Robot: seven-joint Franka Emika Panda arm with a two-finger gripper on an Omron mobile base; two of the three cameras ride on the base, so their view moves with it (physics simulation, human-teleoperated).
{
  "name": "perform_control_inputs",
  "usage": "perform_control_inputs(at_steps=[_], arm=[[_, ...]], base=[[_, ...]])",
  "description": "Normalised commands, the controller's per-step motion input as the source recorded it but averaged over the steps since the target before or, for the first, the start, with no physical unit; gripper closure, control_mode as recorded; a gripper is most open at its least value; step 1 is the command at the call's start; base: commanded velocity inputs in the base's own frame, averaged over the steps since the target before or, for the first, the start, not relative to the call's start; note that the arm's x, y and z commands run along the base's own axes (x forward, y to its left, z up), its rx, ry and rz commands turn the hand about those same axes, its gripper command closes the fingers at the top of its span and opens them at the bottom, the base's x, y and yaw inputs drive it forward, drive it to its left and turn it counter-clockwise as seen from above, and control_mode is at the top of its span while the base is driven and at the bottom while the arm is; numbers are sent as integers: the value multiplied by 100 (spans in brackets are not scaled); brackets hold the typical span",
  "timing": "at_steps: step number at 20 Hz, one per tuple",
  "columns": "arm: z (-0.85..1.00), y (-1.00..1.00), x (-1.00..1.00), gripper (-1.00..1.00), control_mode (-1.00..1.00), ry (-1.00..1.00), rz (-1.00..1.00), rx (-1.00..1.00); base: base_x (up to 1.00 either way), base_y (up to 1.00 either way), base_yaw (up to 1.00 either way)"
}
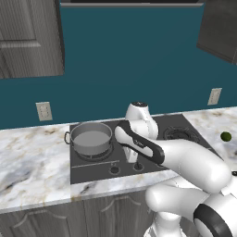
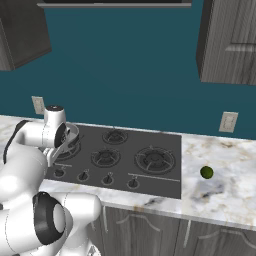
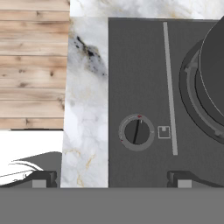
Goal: Turn on the burner for the pot on the stove. Wait thirty seconds for the pot to heat up. Then add the lime to the pot.
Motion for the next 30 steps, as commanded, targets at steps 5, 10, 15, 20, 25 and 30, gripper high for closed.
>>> perform_control_inputs(at_steps=[5,10,15,20,25,30], arm=[[0,0,0,-100,-100,0,0,0],[0,0,0,-100,-100,0,0,0],[0,0,0,-100,-100,0,0,0],[0,0,0,-100,-100,0,0,0],[0,0,0,-100,-100,0,0,0],[0,0,0,-100,-100,0,0,0]], base=[[0,0,0],[0,0,0],[0,0,0],[0,0,0],[0,0,0],[0,0,0]])
